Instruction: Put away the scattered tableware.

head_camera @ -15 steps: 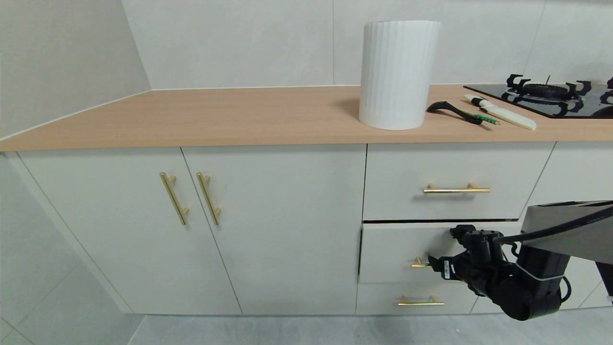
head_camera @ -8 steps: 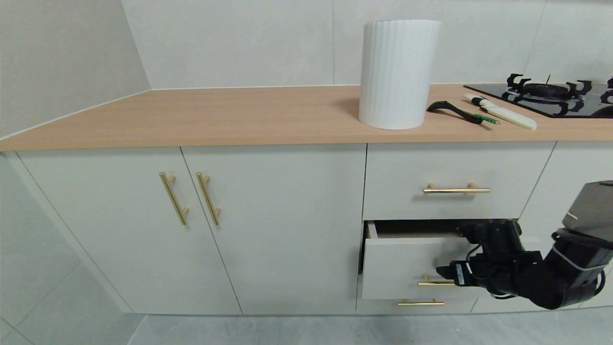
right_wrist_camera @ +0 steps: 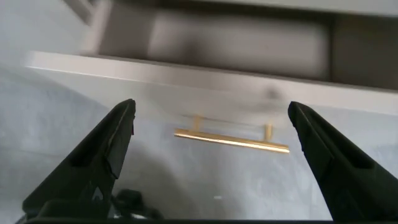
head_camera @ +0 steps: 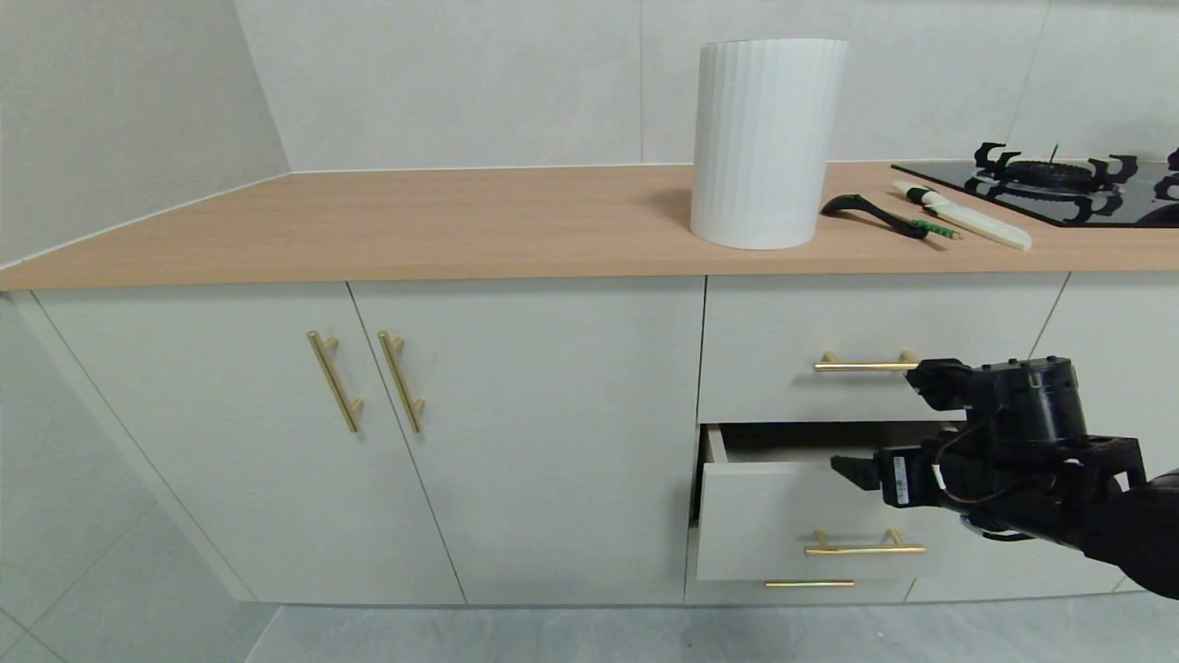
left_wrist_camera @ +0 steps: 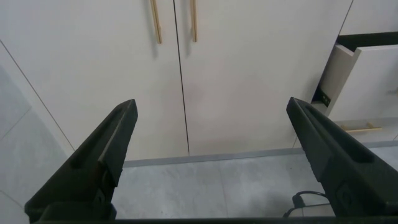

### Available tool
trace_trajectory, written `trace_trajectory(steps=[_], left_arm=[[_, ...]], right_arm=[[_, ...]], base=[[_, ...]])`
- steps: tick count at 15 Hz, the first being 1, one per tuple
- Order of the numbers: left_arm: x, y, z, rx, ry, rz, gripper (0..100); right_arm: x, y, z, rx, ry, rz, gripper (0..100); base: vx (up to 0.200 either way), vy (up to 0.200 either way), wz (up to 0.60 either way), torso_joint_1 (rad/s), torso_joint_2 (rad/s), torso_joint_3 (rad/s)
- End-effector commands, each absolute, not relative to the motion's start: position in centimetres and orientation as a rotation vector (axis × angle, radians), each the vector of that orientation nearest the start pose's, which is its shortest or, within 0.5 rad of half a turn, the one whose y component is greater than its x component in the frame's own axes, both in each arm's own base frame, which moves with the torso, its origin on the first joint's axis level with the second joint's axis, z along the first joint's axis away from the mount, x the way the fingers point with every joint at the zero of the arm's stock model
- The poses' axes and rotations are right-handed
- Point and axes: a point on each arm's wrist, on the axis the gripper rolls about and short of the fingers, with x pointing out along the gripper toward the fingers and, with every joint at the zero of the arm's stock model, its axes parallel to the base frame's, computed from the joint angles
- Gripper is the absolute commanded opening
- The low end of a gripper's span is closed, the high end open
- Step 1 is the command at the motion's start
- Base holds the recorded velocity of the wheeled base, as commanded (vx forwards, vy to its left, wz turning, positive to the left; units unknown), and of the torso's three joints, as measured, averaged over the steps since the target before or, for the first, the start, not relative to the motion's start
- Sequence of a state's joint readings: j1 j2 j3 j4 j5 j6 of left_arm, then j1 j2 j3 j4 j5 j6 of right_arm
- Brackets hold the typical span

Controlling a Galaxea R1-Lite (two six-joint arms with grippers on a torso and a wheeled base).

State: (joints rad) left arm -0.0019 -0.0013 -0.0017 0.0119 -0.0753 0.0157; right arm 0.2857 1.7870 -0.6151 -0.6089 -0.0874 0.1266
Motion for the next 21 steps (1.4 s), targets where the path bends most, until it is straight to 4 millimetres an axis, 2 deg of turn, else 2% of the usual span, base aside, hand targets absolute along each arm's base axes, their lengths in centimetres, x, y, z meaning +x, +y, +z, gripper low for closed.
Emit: trace_trajectory(steps=[1,3,5,8,16,21], left_arm=[[-2.3,-0.2,7.5,0.017,0.009,-0.077,100],[-2.3,-0.2,7.5,0.016,0.010,-0.077,100],[-2.3,-0.2,7.5,0.015,0.010,-0.077,100],[-2.3,-0.2,7.5,0.015,0.010,-0.077,100],[-2.3,-0.2,7.5,0.016,0.010,-0.077,100],[-2.3,-0.2,7.5,0.015,0.009,-0.077,100]], right_arm=[[28.9,8.5,8.7,0.022,0.556,0.133,100],[30.3,8.8,6.9,0.029,0.508,0.065,100],[30.9,9.0,5.5,0.028,0.489,0.047,100],[31.5,9.0,4.7,0.034,0.471,0.043,100],[31.5,8.9,3.5,0.017,0.484,0.044,100],[31.0,8.8,3.8,-0.001,0.518,0.045,100]], base=[[0.000,0.000,0.00,0.000,0.00,0.000],[0.000,0.000,0.00,0.000,0.00,0.000],[0.000,0.000,0.00,0.000,0.00,0.000],[0.000,0.000,0.00,0.000,0.00,0.000],[0.000,0.000,0.00,0.000,0.00,0.000],[0.000,0.000,0.00,0.000,0.00,0.000]])
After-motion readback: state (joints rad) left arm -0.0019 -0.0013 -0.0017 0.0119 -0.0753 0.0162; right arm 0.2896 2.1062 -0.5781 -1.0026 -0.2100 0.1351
